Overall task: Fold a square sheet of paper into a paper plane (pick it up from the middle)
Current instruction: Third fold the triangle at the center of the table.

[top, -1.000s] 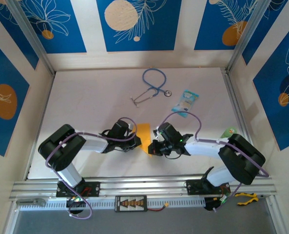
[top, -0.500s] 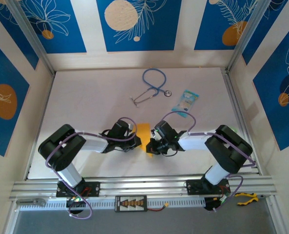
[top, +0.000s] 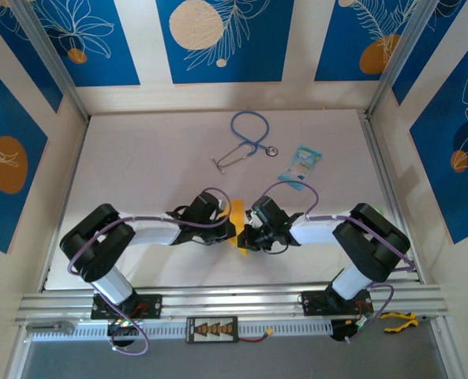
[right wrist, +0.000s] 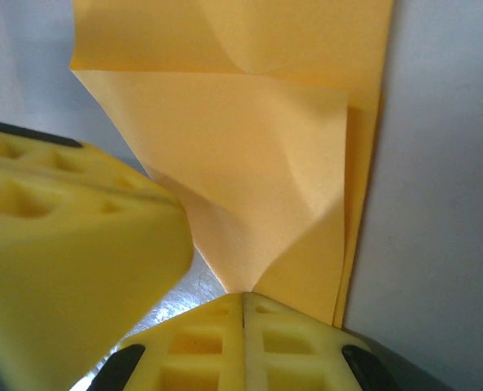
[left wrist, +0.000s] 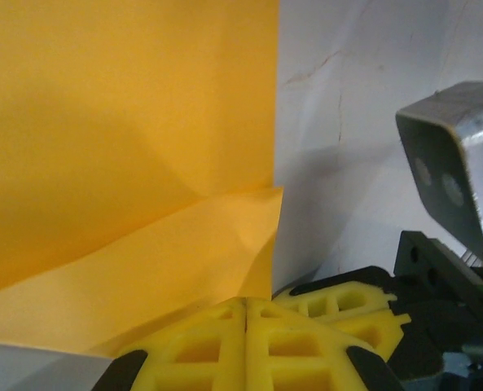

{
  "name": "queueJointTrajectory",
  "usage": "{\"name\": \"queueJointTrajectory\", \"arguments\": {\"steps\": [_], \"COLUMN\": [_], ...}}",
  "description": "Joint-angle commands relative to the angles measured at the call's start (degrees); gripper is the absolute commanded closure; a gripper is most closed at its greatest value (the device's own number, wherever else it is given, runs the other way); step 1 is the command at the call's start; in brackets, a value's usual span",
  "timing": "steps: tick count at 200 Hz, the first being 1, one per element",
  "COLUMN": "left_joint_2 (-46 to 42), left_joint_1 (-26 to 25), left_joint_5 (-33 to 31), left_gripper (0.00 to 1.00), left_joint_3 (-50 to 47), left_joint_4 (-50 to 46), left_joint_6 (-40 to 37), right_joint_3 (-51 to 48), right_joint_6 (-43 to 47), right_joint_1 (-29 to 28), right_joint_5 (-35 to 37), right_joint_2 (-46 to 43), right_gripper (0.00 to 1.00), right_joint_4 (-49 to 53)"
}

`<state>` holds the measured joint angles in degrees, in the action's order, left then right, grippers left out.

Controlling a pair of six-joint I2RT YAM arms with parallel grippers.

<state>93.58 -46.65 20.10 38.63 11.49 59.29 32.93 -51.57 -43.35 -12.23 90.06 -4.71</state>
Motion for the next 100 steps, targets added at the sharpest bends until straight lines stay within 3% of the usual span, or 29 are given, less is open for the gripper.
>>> {"name": "queueJointTrajectory", "arguments": {"steps": [1,100], "left_joint_2": [1.11,3.16], "left_joint_1": [-1.14,0.97], "left_joint_5": [-1.07,-5.16], "left_gripper": [1.0,1.0], "left_joint_3": [-0.57,-3.51], "left_joint_4": [-1.12,0.03], "left_joint_6": [0.5,-0.61], "right_joint_3": [-1.42,-3.3], "right_joint_6": [-0.16,-0.37], "right_joint_1": [0.46,0.9], "right_joint_5": [2.51,2.82], "right_joint_2": [0.09,-0.05], "right_gripper": [1.0,1.0], "right_joint_4": [5.5,5.23]}}
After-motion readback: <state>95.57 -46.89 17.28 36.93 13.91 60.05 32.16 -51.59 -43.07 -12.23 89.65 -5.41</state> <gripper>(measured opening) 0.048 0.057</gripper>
